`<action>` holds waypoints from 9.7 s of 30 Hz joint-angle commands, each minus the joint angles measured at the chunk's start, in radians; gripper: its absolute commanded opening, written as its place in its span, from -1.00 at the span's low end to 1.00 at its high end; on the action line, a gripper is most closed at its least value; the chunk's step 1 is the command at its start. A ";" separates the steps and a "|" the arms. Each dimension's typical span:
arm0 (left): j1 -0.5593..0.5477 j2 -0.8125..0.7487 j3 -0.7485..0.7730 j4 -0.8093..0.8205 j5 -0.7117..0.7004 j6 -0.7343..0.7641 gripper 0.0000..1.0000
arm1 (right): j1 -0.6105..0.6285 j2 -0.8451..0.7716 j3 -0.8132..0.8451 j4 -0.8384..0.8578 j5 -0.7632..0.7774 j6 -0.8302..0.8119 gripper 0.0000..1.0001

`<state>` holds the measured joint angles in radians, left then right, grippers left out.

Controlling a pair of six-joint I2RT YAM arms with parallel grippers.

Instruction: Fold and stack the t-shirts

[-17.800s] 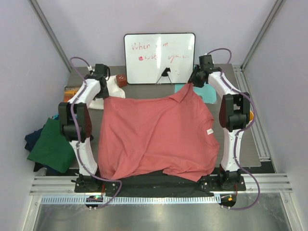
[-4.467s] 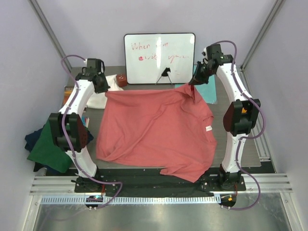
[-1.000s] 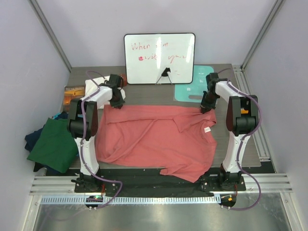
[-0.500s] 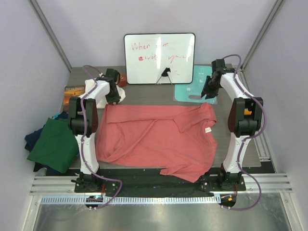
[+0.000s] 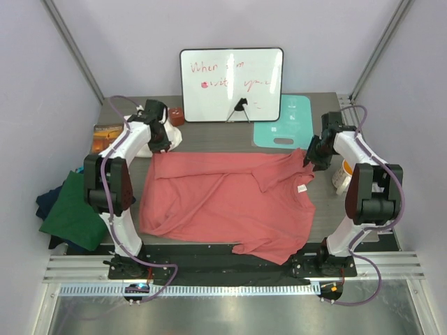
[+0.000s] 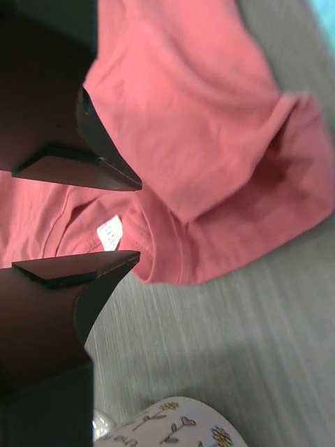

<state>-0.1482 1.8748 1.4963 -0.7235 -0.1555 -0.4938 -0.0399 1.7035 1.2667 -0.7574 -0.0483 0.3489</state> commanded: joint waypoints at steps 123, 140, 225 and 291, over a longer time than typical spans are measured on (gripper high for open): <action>-0.042 -0.103 -0.202 -0.019 0.043 0.029 -0.65 | 0.057 0.193 0.051 0.030 -0.030 0.065 -0.51; -0.094 -0.022 -0.136 -0.013 0.057 0.004 -0.67 | 0.057 -0.002 0.099 -0.108 -0.053 0.065 -0.73; -0.077 0.375 0.264 -0.108 0.070 0.038 -1.00 | 0.002 0.550 0.557 -0.043 0.039 0.131 -0.60; -0.119 -0.074 -0.114 -0.051 0.096 -0.011 -0.32 | 0.308 0.197 0.171 0.026 -0.154 0.059 -0.68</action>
<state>-0.2562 1.8404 1.3743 -0.7929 -0.0521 -0.4934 0.2607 1.9656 1.3754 -0.7334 -0.1711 0.3946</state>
